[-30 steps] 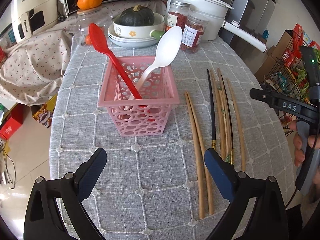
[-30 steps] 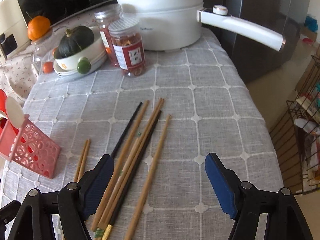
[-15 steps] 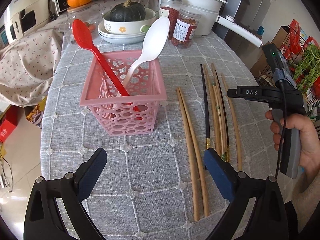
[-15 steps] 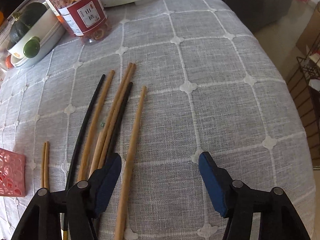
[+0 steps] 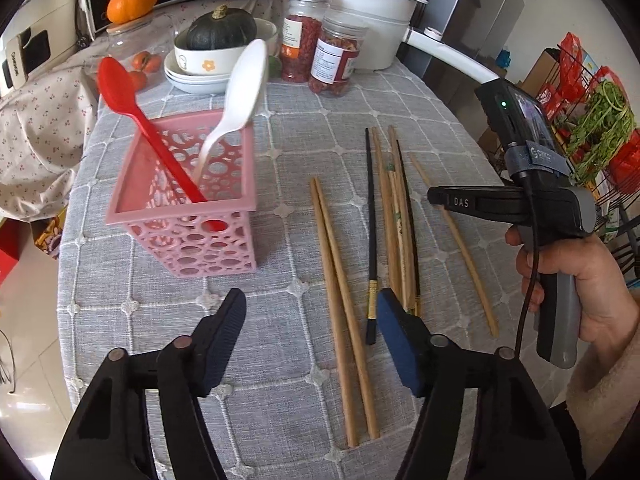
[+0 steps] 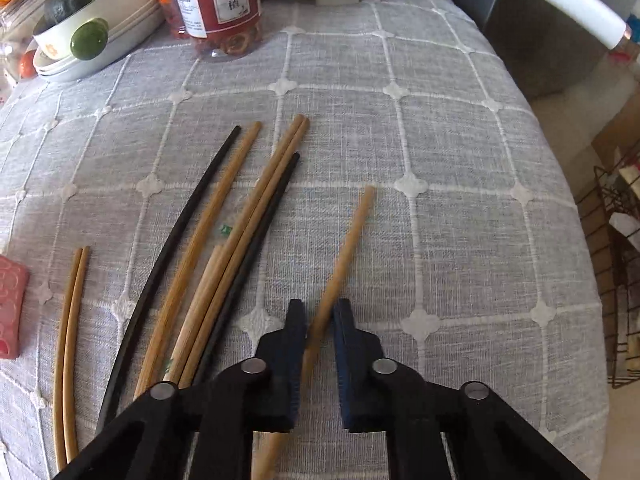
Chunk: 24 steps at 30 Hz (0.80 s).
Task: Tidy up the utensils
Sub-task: 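Grasp a wooden chopstick with the left gripper while the right gripper holds its chopstick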
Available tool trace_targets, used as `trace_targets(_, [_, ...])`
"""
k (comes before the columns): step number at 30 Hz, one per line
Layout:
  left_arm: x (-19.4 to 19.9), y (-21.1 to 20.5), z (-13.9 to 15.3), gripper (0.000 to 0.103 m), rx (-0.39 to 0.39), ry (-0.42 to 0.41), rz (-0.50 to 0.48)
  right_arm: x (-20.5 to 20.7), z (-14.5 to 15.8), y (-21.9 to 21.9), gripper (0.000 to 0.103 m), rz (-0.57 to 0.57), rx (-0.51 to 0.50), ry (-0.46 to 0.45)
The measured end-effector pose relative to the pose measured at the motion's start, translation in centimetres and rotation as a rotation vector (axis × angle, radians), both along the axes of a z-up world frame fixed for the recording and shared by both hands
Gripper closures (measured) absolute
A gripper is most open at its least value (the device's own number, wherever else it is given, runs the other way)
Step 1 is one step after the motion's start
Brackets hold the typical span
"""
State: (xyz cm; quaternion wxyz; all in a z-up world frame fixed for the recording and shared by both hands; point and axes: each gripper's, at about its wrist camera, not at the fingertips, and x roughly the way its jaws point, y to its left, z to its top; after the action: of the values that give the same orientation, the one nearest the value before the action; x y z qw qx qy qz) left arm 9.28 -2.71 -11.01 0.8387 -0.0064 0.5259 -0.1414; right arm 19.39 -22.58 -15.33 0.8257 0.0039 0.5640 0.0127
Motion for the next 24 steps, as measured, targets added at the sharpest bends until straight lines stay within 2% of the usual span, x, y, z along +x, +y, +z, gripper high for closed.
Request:
trace_targets(1, [0.1, -0.4, -0.1, 0.059, -0.003, 0.003, -0.006, -0.1, 0.0, 0.0, 0.098, 0.002, 0.005, 0.014])
trace_targets(3, [0.5, -1.4, -0.4, 0.072, 0.001, 0.014, -0.021, -0.5, 0.2, -0.2, 0.098, 0.011, 0.035, 0.031])
trace_targets(6, [1.6, -2.6, -1.1, 0.080, -0.004, 0.039, -0.030, -1.4, 0.8, -0.8, 0.098, 0.012, 0.085, 0.038])
trace_targets(10, [3.2, -3.7, -2.0, 0.083, -0.027, 0.069, -0.011, -2.7, 1.9, -2.4, 0.098, 0.000, 0.131, 0.026])
trace_targets(18, [5.9, -4.4, -4.3, 0.088, 0.019, 0.097, 0.052, -4.4, 3.1, -5.6, 0.098, -0.024, 0.167, 0.015])
trace_targets(24, [7.0, -4.7, -5.0, 0.091, 0.025, 0.092, 0.064, -5.3, 3.9, -6.7, 0.098, -0.026, 0.195, 0.006])
